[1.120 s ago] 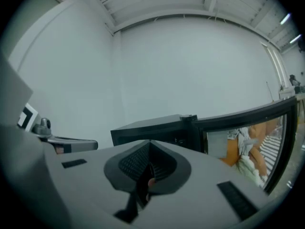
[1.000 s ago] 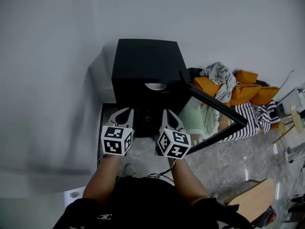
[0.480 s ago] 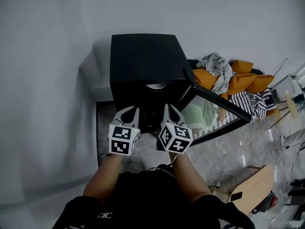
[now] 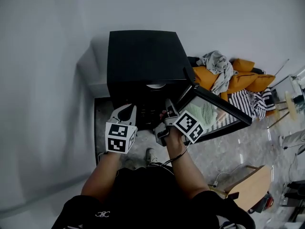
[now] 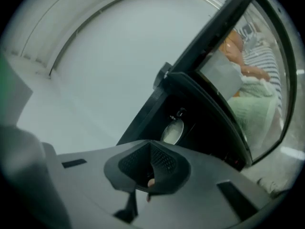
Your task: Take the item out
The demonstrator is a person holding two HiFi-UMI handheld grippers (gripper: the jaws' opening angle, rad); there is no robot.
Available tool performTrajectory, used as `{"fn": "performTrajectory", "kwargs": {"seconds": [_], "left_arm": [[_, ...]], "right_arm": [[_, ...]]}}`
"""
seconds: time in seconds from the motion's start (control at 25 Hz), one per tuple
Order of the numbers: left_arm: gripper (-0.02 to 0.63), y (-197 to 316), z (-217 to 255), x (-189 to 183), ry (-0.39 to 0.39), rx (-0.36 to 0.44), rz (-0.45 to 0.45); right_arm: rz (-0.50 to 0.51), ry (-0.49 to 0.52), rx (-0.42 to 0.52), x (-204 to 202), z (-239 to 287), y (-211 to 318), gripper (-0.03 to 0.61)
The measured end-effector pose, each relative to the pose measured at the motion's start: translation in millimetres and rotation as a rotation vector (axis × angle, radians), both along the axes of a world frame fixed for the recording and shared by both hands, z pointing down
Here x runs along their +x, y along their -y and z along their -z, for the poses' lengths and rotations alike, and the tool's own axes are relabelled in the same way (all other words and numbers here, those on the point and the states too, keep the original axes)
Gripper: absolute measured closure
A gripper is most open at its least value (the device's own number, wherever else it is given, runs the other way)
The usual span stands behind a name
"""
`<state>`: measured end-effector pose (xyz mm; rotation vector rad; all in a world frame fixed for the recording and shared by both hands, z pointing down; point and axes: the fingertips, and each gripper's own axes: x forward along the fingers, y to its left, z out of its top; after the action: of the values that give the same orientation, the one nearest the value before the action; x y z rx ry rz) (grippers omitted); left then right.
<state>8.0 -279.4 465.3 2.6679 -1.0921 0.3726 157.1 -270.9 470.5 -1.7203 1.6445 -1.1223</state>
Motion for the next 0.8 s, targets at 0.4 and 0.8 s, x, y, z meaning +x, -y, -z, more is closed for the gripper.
{"fn": "performTrajectory", "kwargs": {"seconds": [0.4,0.8], "left_arm": [[0.606,13,-2,13,0.01,-0.01,0.058],[0.607,25,-11,13,0.034,-0.04,0.095]], "right_arm": [[-0.014,0.48,-0.025,23,-32,36,0.575],[-0.011,0.578,-0.073,28,-67,68,0.575]]}}
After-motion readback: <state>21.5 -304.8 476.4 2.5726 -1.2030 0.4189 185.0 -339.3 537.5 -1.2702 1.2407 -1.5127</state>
